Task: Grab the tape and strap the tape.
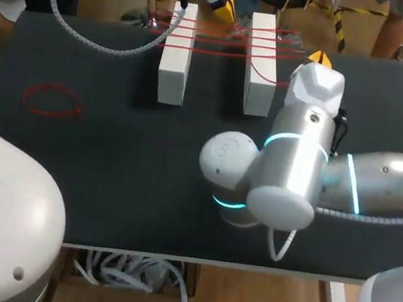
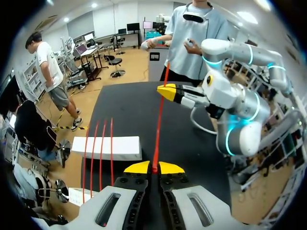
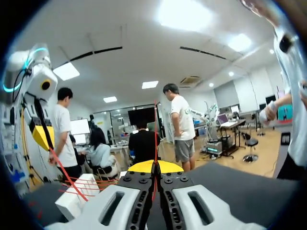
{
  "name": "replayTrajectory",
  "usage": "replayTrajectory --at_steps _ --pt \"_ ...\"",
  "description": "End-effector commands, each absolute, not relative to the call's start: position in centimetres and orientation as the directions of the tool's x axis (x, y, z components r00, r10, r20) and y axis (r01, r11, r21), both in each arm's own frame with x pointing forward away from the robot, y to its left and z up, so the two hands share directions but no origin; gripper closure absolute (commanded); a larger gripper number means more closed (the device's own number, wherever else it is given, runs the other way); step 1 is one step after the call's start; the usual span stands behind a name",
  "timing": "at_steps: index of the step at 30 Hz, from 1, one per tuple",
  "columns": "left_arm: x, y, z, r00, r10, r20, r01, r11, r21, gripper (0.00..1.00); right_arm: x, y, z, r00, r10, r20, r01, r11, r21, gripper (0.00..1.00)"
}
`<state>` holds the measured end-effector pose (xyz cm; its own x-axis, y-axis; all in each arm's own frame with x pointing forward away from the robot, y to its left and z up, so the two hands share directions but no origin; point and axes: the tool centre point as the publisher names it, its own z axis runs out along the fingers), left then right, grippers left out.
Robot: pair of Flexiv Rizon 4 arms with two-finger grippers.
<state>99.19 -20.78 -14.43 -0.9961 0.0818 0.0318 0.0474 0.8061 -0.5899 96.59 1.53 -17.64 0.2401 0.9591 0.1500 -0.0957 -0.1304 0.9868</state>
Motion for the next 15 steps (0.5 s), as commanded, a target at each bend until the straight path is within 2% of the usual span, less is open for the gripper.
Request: replayTrajectory --at_steps 1,5,15 --pt "99.26 -20.79 -14.32 -0.996 0.083 0.034 0.047 0.809 -0.586 1.0 96.89 2.95 -14.6 0.333 0.942 -0.033 0.051 0.017 0.999 1.0" --pt "99.26 -20.79 -14.32 -0.996 0.083 0.034 0.047 0.809 -0.586 1.0 97.09 3.27 -14.13 0.354 0.928 -0.116 0.063 0.1 0.993 1.0" --pt "99.26 -20.79 -14.32 -0.996 0.083 0.034 0.047 0.809 -0.586 1.0 97.09 3.27 -14.13 0.354 0.928 -0.116 0.063 0.1 0.993 1.0"
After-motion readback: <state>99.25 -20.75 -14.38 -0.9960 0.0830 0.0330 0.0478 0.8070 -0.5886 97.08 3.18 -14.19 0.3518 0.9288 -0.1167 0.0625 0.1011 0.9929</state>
